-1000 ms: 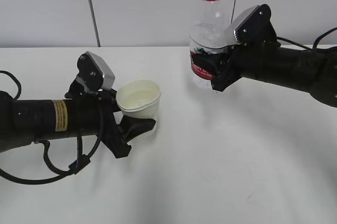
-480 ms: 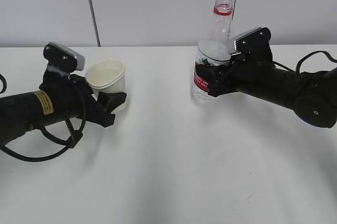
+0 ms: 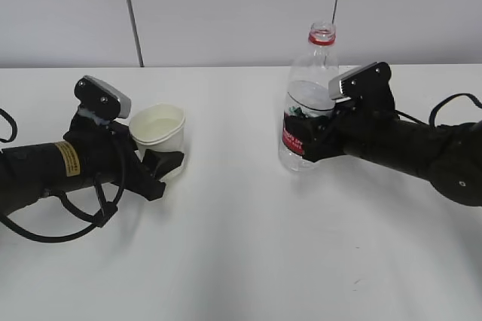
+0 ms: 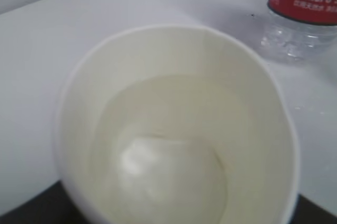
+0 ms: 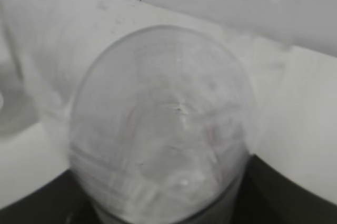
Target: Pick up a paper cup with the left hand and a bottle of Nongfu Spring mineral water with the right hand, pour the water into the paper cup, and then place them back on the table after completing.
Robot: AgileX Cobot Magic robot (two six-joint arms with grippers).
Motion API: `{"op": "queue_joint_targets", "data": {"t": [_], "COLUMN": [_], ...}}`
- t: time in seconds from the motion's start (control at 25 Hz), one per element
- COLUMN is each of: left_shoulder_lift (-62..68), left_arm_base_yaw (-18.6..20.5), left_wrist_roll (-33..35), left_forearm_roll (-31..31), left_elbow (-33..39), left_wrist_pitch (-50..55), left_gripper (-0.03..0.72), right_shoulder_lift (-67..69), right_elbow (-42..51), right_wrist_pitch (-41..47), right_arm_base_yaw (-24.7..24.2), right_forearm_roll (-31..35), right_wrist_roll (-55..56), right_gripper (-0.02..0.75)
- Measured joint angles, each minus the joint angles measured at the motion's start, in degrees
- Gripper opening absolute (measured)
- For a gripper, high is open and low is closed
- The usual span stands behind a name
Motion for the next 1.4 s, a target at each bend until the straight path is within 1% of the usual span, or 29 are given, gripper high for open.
{"op": "queue_joint_targets", "data": {"t": [0.12,0.2,0.32,0.56,0.76,1.4], "left_shoulder_lift": [0.4,1.7,4.1,5.5,8.2,8.5], "left_arm_base_yaw": [0.0,0.0,0.0,0.0,0.0,-0.1], "left_wrist_roll": [0.0,0.0,0.0,0.0,0.1,0.2], "left_forearm_roll": [0.0,0.0,0.1,0.1,0.0,0.1], "left_elbow": [0.0,0.0,0.0,0.0,-0.1,-0.5], "left_wrist_pitch": [0.4,-1.4,-4.2,-5.1,-9.5,-9.2], "left_gripper": [0.422,0.422,0.422,0.422,0.422,0.422], "right_shoulder_lift": [-0.9,-1.6,-2.1,-2.0,-2.0,-0.8], "right_elbow": [3.1,4.2,4.5,4.6,4.6,4.6], "right_wrist_pitch": [-1.5,-2.3,-2.9,-2.9,-2.9,-3.5], "right_arm_base_yaw": [0.0,0.0,0.0,0.0,0.0,0.0], "right_forearm_roll": [0.1,0.1,0.1,0.2,0.2,0.2], "right_wrist_roll": [0.0,-0.1,-0.2,-2.0,-2.4,-2.6], "right_gripper": [0.381,0.381,0.381,0.381,0.381,0.38]}}
